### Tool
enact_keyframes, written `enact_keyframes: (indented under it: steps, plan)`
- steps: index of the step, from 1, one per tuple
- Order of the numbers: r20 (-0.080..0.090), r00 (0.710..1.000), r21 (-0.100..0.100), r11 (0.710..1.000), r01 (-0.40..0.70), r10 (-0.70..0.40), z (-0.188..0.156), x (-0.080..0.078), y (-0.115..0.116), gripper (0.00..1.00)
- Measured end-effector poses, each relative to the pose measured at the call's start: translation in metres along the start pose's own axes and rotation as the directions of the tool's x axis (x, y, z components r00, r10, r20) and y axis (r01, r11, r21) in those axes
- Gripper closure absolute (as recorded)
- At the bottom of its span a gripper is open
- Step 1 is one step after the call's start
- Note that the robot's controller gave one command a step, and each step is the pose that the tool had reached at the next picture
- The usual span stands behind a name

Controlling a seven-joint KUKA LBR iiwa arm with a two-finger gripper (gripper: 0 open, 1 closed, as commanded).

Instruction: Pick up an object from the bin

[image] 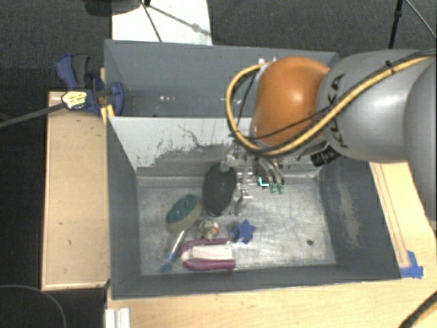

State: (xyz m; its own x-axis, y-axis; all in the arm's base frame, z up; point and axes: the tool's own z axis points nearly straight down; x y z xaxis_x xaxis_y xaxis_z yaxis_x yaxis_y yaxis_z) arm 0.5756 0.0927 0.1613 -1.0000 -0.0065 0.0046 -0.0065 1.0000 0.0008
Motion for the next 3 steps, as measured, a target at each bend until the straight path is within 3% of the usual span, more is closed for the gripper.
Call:
enact_keyframes:
  steps: [1, 2, 3]
  plan:
    - [0.02, 0.997, -0.002, 0.997, 0.08, -0.08, 0.089, -0.018, 0.004, 0.0]
    - [0.025, 0.997, -0.002, 0.997, 0.076, -0.076, 0.085, -0.019, 0.004, 1.0]
    - [0.016, 0.991, 0.001, 0.991, 0.132, -0.132, -0.121, -0.013, 0.023, 1.0]
